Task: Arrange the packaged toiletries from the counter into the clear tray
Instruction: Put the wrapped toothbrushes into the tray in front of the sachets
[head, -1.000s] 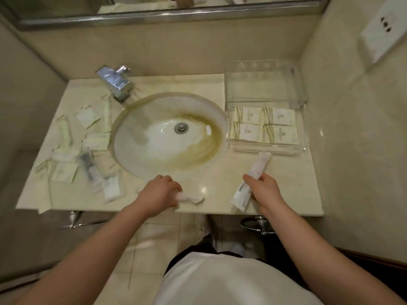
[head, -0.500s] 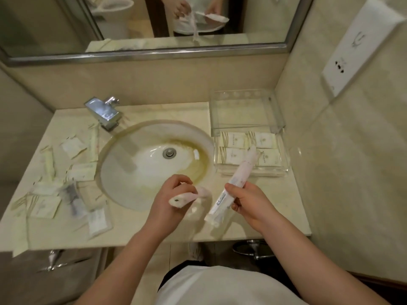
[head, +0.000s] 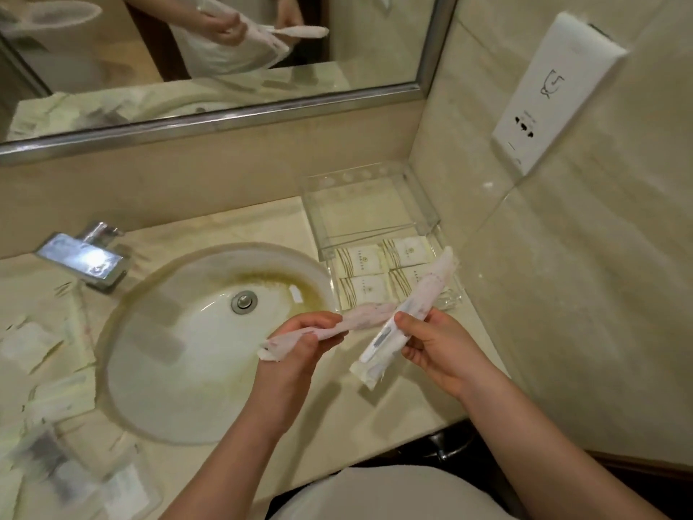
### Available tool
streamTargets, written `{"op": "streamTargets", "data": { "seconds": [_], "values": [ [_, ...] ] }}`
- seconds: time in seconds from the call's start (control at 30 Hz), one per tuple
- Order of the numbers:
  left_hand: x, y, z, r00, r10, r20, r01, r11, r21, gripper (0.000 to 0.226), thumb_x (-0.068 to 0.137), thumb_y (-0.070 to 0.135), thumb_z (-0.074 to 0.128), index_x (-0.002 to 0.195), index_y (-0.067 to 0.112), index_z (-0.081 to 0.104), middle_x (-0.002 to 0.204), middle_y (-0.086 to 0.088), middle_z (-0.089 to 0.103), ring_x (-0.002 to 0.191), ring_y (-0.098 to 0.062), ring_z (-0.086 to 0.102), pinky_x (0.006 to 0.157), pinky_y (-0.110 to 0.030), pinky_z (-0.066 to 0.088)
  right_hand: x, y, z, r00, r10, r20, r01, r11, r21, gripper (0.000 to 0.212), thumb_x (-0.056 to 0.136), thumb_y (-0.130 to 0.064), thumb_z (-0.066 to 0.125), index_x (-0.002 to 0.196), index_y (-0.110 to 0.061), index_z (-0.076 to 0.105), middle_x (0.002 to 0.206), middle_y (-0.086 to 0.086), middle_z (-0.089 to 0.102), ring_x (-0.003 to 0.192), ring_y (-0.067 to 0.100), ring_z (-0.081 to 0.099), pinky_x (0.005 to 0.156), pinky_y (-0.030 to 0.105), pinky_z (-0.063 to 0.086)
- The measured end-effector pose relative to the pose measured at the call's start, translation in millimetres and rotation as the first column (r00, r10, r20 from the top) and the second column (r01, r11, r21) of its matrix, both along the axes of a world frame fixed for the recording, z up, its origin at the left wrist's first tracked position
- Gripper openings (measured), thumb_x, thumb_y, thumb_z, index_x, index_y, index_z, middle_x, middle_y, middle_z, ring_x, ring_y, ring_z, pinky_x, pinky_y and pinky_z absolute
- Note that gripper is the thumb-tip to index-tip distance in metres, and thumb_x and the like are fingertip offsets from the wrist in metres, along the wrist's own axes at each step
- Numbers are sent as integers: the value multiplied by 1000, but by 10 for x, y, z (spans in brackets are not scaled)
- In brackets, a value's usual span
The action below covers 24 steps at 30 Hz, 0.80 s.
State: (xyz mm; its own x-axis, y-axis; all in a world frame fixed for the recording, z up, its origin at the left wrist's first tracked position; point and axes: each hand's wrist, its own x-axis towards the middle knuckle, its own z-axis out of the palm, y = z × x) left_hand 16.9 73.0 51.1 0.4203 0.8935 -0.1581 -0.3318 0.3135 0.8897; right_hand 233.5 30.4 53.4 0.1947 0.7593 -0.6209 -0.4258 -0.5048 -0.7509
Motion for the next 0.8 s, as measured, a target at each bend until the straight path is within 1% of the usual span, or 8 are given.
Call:
{"op": "streamTargets", "data": {
  "seconds": [0.1, 0.17, 0.3, 0.43, 0.53, 0.6, 0.7, 0.8],
  "values": [
    [60, 113, 74, 992, 12, 127, -4, 998, -65, 52, 75, 53, 72, 87, 3, 73, 108, -20, 66, 113, -31, 61, 95, -41, 50, 54, 39, -8, 999, -45, -15, 44, 999, -7, 12, 92, -11, 65, 104, -8, 65, 84, 5, 73, 72, 13, 66, 60, 22, 52],
    [92, 186, 114, 990, 72, 119, -61, 994, -96, 28, 79, 28, 62, 76, 4, 76, 100, -17, 70, 109, -29, 64, 94, -47, 48, 104, 78, -12, 997, -59, -40, 59, 998, 0, 8, 92, -12, 64, 100, -10, 64, 83, 5, 72, 71, 12, 67, 58, 22, 52],
    [191, 255, 196, 997, 81, 5, -80, 994, -76, 25, 62, 7, 59, 76, 7, 79, 107, -12, 72, 114, -27, 63, 100, -49, 46, 176, 163, 1, 981, -35, -192, 43, 999, 34, 18, 86, -14, 65, 103, -8, 62, 93, 7, 72, 80, 15, 70, 67, 26, 54],
    [254, 272, 181, 981, 92, -172, -102, 993, -52, 34, 60, 17, 68, 91, 17, 79, 114, -10, 72, 116, -31, 62, 103, -51, 45, 204, 269, 18, 924, -40, -380, 98, 986, 134, 47, 85, -10, 62, 130, -1, 53, 131, 14, 65, 120, 31, 62, 94, 42, 56],
    [287, 280, 180, 967, 76, -245, -81, 997, -8, 31, 64, 20, 73, 94, 17, 78, 114, -11, 72, 116, -32, 62, 106, -58, 42, 268, 358, 44, 898, -33, -439, 140, 967, 214, 67, 77, -16, 80, 134, 2, 50, 130, 17, 62, 124, 34, 59, 89, 40, 57],
    [282, 271, 184, 966, 38, -255, -44, 999, -19, 25, 63, 21, 77, 88, 14, 78, 116, -9, 72, 118, -28, 62, 104, -53, 45, 303, 396, 56, 901, -39, -431, 151, 962, 227, 62, 77, -19, 80, 129, 1, 53, 120, 16, 67, 112, 29, 65, 85, 38, 58],
    [219, 271, 172, 984, -114, -136, 94, 985, -148, 37, 64, 21, 79, 98, 8, 75, 124, -16, 67, 118, -37, 62, 96, -42, 53, 333, 423, 35, 929, -70, -363, 156, 964, 213, 34, 87, -14, 60, 119, -3, 59, 107, 13, 70, 101, 26, 67, 85, 38, 59],
    [182, 312, 184, 984, -167, 58, 176, 884, -432, 61, 71, 41, 81, 119, 6, 66, 120, -29, 65, 94, -45, 69, 72, -36, 62, 364, 422, 16, 931, -73, -357, 164, 959, 232, 34, 89, -13, 56, 121, -2, 60, 108, 13, 72, 103, 25, 69, 85, 36, 58]
  ]
}}
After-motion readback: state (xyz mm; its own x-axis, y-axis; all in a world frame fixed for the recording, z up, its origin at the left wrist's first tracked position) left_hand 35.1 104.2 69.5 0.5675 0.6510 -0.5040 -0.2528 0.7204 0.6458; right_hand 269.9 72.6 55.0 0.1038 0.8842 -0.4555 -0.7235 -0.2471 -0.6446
